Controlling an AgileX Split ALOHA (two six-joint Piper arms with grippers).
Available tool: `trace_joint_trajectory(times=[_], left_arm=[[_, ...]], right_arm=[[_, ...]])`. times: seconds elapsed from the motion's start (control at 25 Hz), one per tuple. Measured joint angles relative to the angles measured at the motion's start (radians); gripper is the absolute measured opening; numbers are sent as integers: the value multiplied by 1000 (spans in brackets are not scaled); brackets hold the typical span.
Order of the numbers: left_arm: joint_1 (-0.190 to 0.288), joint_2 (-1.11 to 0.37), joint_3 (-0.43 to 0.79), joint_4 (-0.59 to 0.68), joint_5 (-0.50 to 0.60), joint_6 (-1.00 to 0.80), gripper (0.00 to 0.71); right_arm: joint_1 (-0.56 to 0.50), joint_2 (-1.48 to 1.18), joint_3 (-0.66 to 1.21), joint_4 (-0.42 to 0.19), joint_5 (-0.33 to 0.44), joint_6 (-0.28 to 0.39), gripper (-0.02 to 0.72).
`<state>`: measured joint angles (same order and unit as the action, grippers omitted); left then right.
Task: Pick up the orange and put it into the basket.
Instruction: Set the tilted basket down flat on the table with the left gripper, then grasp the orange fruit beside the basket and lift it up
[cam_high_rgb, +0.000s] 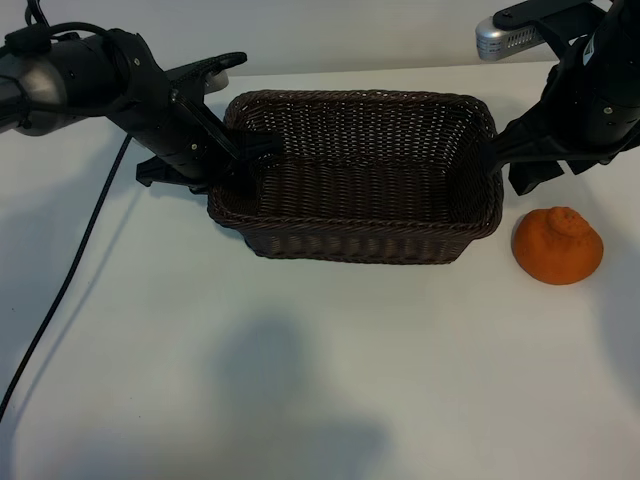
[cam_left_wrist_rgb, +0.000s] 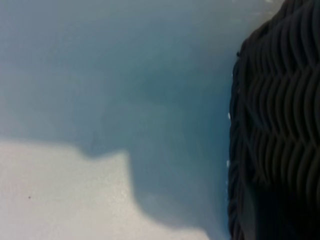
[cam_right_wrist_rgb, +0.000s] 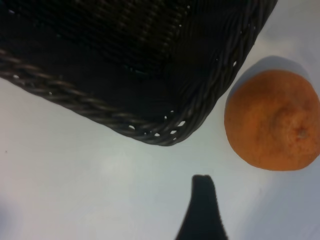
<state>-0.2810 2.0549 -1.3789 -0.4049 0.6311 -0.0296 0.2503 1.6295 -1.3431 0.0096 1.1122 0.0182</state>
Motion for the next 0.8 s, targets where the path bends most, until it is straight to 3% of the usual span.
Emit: trace_joint_trajectory(times=[0.12,0.32,0.36,0.56,0.8], left_arm=[[0,0,-2,-10,5,-2,255],[0,-3,-7,-23,33,-4,623],[0,-5,-7,-23,38,-4,667],[0,-54,-8,29,93,-18,699],[0,-186,-8,220,167,-107,686]], right_arm=[[0,0,0,0,1,-1,532],[0,0,0,0,4,-1,532],[0,0,0,0,4,-1,532],[0,0,0,0,7,-1,532],[0,0,0,0,18,-1,531]])
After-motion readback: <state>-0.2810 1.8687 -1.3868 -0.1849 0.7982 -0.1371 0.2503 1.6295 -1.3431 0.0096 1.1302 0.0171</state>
